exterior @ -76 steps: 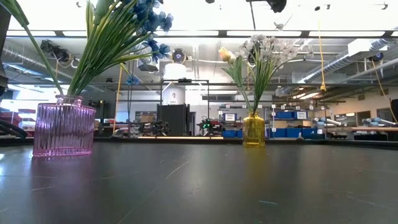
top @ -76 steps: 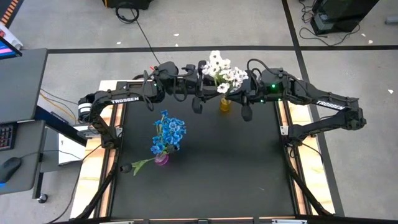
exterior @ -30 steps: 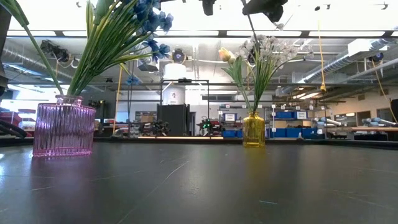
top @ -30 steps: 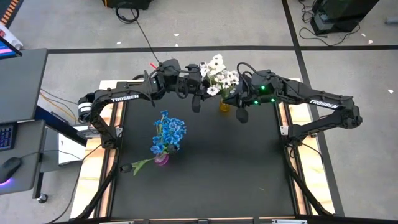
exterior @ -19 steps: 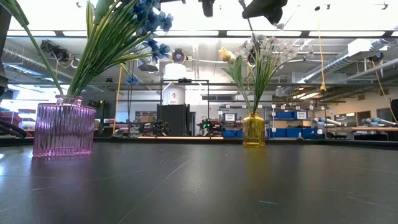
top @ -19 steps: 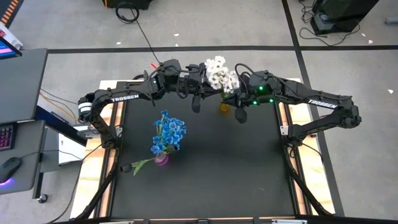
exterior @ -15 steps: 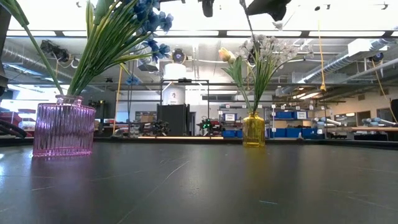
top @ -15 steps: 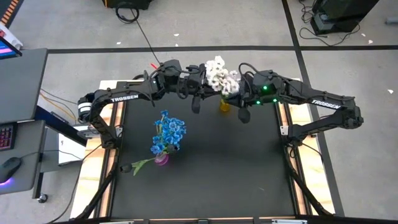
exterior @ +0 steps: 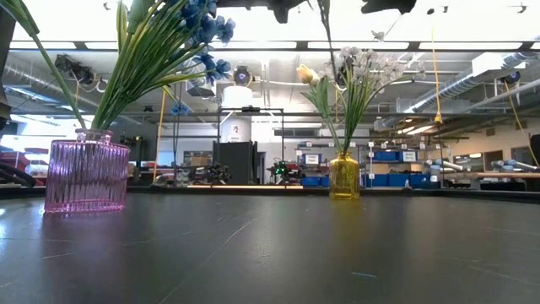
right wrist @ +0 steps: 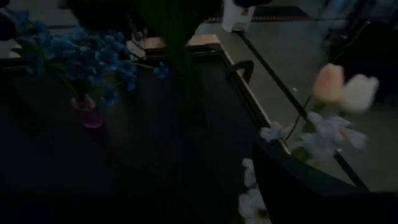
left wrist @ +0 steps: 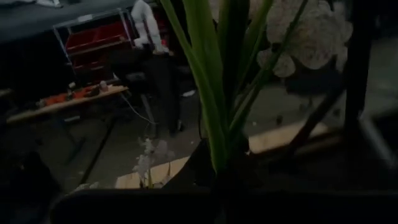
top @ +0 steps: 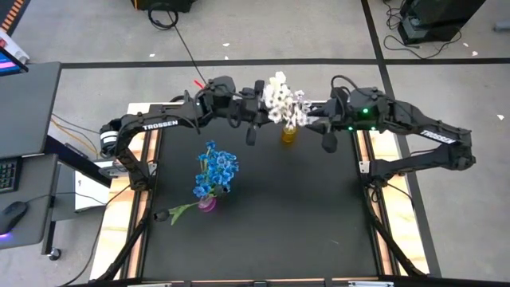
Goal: Sort flowers into vase by color
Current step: Put the white flowers into the yellow vase
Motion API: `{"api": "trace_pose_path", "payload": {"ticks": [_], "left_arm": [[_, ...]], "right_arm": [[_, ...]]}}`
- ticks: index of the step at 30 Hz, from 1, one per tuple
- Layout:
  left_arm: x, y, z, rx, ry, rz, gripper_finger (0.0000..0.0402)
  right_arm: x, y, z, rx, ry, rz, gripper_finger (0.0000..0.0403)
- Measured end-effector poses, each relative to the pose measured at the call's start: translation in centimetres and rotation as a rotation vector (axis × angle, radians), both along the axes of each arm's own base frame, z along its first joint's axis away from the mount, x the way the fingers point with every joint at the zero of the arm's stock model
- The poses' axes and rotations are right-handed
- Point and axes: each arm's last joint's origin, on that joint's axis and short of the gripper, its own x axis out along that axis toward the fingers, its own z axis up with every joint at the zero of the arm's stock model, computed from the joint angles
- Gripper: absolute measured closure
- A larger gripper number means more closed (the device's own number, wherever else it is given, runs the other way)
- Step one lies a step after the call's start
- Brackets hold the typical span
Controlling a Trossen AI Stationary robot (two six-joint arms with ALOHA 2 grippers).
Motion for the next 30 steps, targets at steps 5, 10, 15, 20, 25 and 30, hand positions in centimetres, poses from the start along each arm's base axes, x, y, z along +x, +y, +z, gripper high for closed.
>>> {"api": "trace_pose_path", "payload": {"ticks": [5, 10, 15, 20, 25, 30], "left_arm": [[-0.1, 0.1, -0.6, 0.131, 0.038, -0.006, 0.0392], [-0.6, 1.2, -0.8, 0.105, 0.050, -0.067, 0.0392], [-1.1, 2.5, -1.0, 0.090, 0.065, -0.060, 0.0392], [-1.6, 3.3, -1.2, 0.135, 0.058, -0.138, 0.0392], [-2.1, 4.1, -1.3, 0.159, 0.053, -0.204, 0.0392], [-1.7, 5.0, -2.3, 0.174, 0.064, -0.197, 0.0392]], "right_arm": [[-1.3, 0.3, 0.5, 0.006, -0.019, -0.009, 0.0205], [-2.0, 0.5, 0.7, 0.019, -0.033, -0.016, 0.0205], [-2.0, 0.5, 0.6, 0.021, -0.026, -0.016, 0.0206], [-2.0, 0.5, 0.5, 0.024, -0.016, -0.016, 0.0206], [-2.1, 0.5, 0.4, 0.027, -0.007, -0.017, 0.0206], [-2.1, 0.5, 0.4, 0.031, -0.004, -0.019, 0.0206]]}}
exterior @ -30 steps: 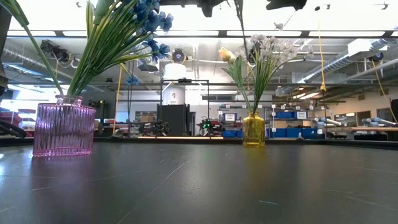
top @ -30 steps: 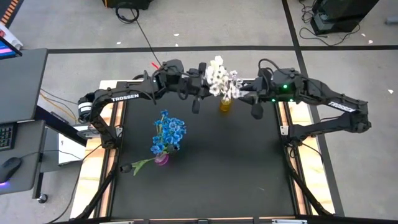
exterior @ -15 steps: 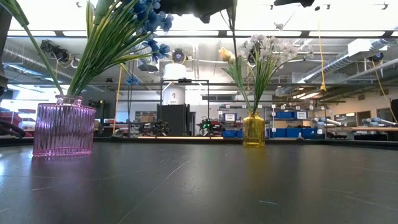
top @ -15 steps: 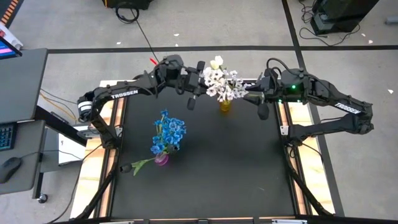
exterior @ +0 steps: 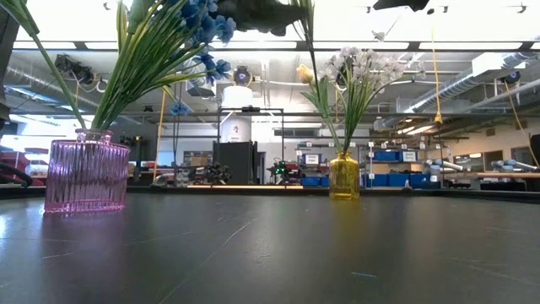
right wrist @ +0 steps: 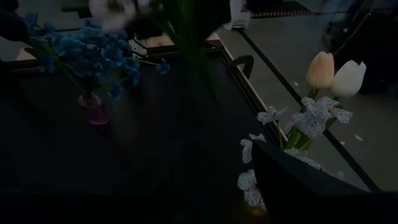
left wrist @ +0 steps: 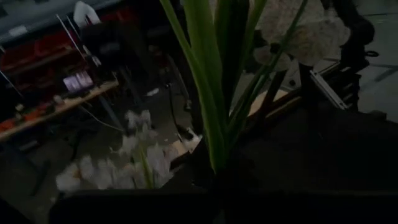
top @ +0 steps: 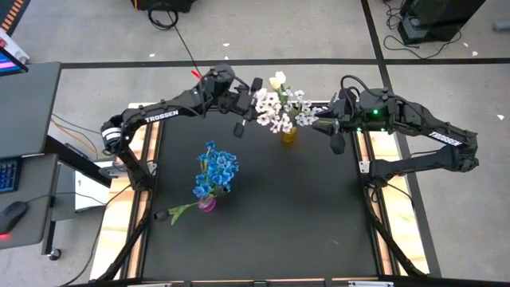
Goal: Sort flowers into vase by color
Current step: Put the white flowers into the yellow vase
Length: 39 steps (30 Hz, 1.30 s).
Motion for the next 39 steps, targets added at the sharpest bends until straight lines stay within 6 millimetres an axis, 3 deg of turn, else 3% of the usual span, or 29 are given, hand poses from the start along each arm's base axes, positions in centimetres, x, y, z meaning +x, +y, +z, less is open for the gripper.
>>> {"api": "trace_pose_path", "payload": {"ticks": [8, 22, 39], "left_arm": [[1.8, 1.1, -2.6, -0.023, 0.037, 0.027, 0.0393], [4.4, 1.3, -5.0, -0.026, -0.004, 0.076, 0.0395], [5.6, 2.3, -7.2, -0.005, -0.015, 0.082, 0.0395]], "right_arm": [[0.2, 0.0, -0.8, 0.019, 0.030, -0.007, 0.0207], [0.1, 0.0, -1.0, 0.023, 0.045, -0.007, 0.0207], [0.1, 0.0, -1.0, 0.029, 0.042, -0.010, 0.0207]]}}
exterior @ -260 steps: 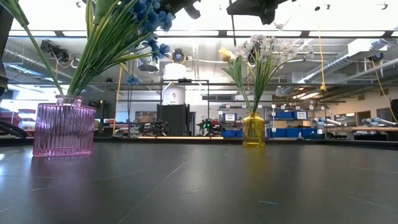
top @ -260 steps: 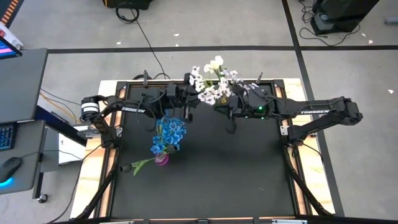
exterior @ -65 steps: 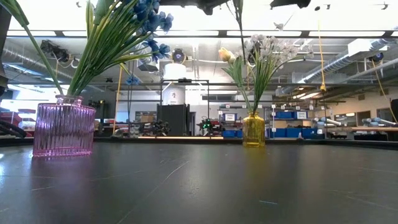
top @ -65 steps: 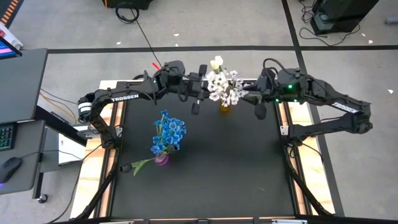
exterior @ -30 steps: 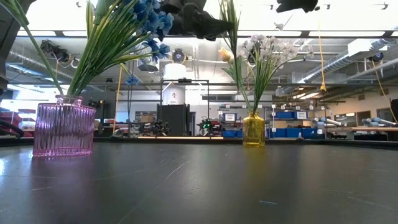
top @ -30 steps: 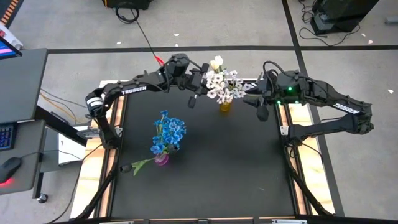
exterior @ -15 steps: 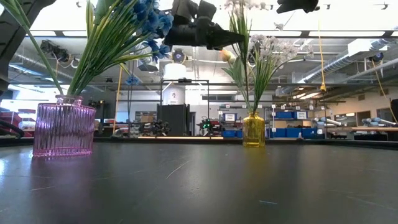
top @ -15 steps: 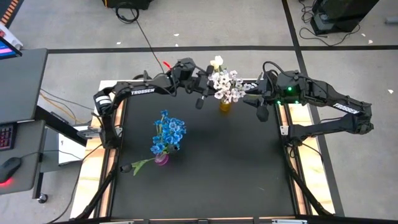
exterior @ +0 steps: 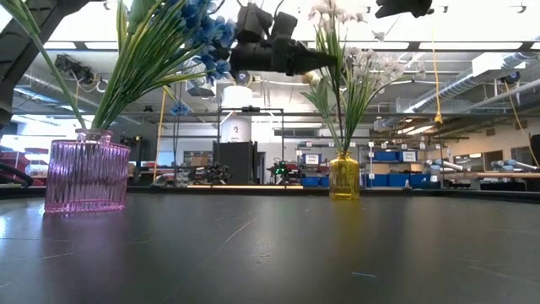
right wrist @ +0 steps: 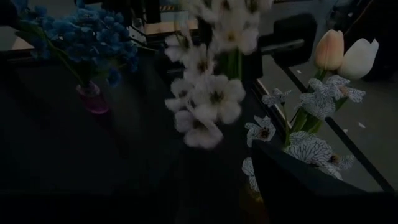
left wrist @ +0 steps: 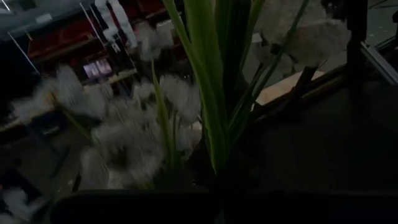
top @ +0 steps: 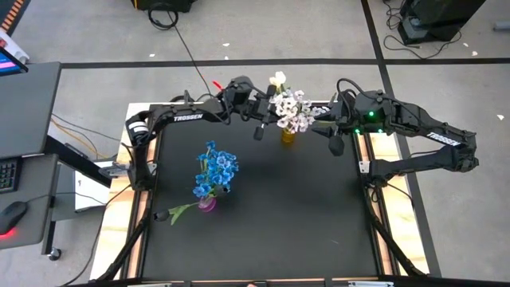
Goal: Sort flowers into vase by color
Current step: Put the white flowers into the yellow vase
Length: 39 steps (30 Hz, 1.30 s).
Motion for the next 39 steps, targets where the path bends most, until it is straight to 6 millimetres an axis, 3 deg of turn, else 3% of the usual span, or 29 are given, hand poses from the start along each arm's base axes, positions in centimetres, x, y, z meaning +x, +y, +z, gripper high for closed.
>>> {"api": "trace_pose_path", "payload": {"ticks": [15, 33, 39], "left_arm": [[0.0, 0.9, -0.8, -0.005, 0.014, 0.017, 0.0395], [1.2, 1.5, -4.0, -0.071, 0.063, 0.022, 0.0395], [1.2, 1.7, -4.2, -0.085, 0.073, 0.041, 0.0391]], "right_arm": [[0.0, 0.0, 0.0, 0.000, -0.001, 0.001, 0.0207], [0.0, 0.0, 0.0, -0.005, 0.002, 0.007, 0.0207], [0.0, 0.0, 0.0, -0.005, 0.002, 0.007, 0.0207]]}}
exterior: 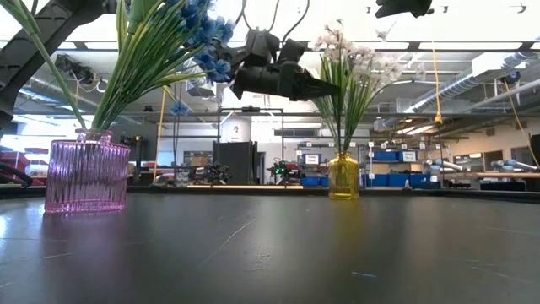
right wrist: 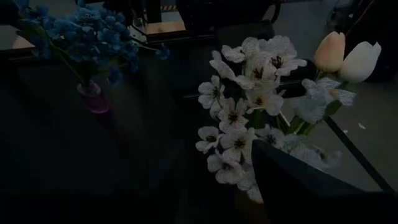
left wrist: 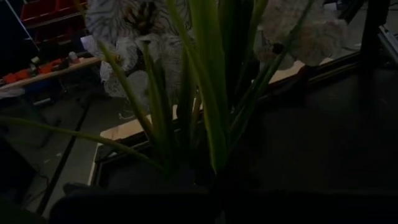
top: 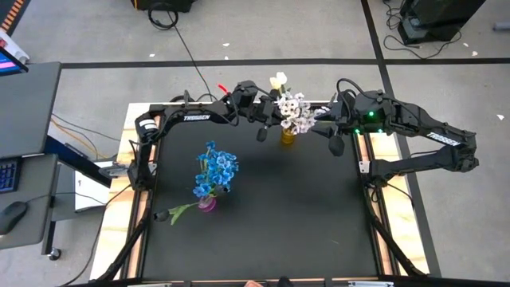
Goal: Sort flowers into vase by color
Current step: Put the white flowers into the yellow vase
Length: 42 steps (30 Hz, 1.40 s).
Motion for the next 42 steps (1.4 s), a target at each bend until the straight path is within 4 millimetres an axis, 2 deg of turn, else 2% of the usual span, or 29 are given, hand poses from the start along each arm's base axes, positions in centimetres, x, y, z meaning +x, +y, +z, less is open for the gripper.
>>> {"api": "trace_pose_path", "payload": {"ticks": [36, 42], "left_arm": [[-0.7, 1.0, -1.3, -0.074, 0.149, 0.158, 0.0385], [-0.7, 1.1, -1.4, -0.089, 0.163, 0.184, 0.0346]], "right_arm": [[0.0, 0.0, 0.0, 0.001, -0.001, 0.000, 0.0207], [0.0, 0.0, 0.0, 0.003, -0.001, -0.002, 0.0207]]}}
